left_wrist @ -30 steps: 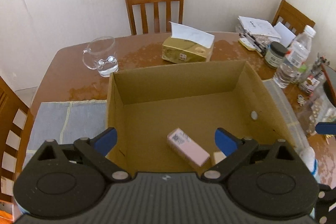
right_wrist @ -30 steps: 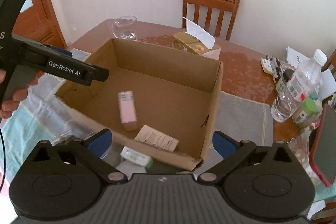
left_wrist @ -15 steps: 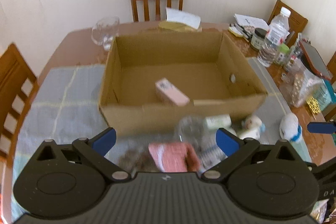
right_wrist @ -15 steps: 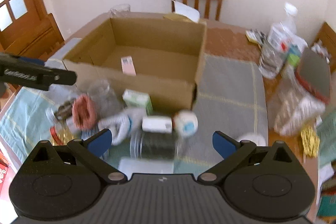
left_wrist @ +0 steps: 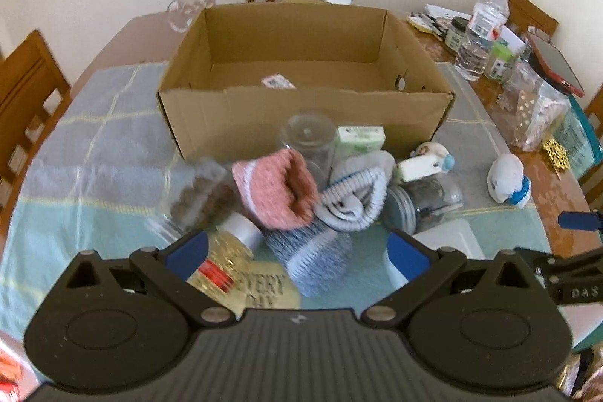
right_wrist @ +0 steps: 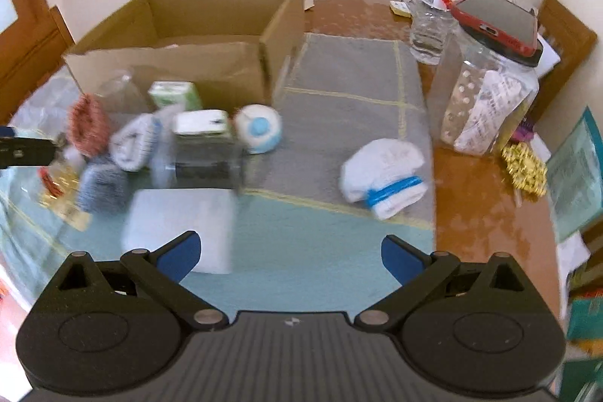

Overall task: Organize objects
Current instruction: 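Move right tool to the white knit cap while left tool approaches the white plastic container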

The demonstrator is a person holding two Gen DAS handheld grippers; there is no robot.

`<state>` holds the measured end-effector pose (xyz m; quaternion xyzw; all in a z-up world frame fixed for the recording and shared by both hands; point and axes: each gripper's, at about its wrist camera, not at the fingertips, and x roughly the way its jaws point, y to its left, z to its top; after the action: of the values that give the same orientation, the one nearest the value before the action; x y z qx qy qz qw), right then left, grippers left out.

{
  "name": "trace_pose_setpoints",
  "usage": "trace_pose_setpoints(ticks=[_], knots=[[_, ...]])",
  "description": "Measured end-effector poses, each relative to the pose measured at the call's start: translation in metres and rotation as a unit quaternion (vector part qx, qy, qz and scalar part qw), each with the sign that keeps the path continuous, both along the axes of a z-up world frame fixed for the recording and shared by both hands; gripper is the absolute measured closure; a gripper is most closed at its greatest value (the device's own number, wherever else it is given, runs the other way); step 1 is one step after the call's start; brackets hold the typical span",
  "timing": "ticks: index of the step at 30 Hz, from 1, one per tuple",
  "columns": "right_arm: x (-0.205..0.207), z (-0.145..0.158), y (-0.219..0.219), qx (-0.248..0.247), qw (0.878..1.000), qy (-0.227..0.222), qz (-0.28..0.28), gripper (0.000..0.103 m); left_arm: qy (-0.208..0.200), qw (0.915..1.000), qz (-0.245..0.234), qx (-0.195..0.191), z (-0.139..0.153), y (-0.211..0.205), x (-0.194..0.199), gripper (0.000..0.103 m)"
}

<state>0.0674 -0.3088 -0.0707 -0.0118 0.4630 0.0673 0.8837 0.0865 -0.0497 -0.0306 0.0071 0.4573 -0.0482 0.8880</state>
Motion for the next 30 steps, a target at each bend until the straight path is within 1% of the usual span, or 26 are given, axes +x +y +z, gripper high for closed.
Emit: trace_pose_setpoints(ticks=[2,6,9,13,15,19,21,30], knots=[[0.008,-0.008,-0.016,-0.001,1.000,0.001,0.014,0.000,0.005,0.9997,0.022,-0.003,-0.004,-0.010,-0.003,0.002],[0.025,-0.020,-0.048,0.008,0.999,0.006,0.045,0.000,0.015,0.9976,0.062,-0.026,-0.013,-0.036,-0.008,0.002],[0.041,-0.031,-0.064,0.001,0.998,0.011,0.065,0.000,0.010,0.9964,0.080,-0.026,-0.018,-0.053,-0.013,0.002],[0.057,-0.040,-0.074,0.004,0.996,0.008,0.089,0.000,0.021,0.9947,0.096,-0.029,-0.026,-0.068,-0.015,0.002],[0.063,-0.046,-0.077,0.005,0.995,0.008,0.097,0.000,0.023,0.9947,0.096,-0.028,-0.028,-0.073,-0.017,0.002],[0.071,-0.052,-0.077,0.006,0.993,0.002,0.120,0.000,0.017,0.9952,0.097,-0.008,-0.028,-0.083,-0.019,0.002],[0.077,-0.054,-0.076,0.004,0.991,-0.003,0.134,0.000,0.015,0.9955,0.094,-0.005,-0.028,-0.087,-0.017,0.002],[0.097,-0.067,-0.070,-0.003,0.985,0.000,0.170,0.000,0.024,0.9961,0.079,-0.031,-0.037,-0.106,-0.005,0.002]])
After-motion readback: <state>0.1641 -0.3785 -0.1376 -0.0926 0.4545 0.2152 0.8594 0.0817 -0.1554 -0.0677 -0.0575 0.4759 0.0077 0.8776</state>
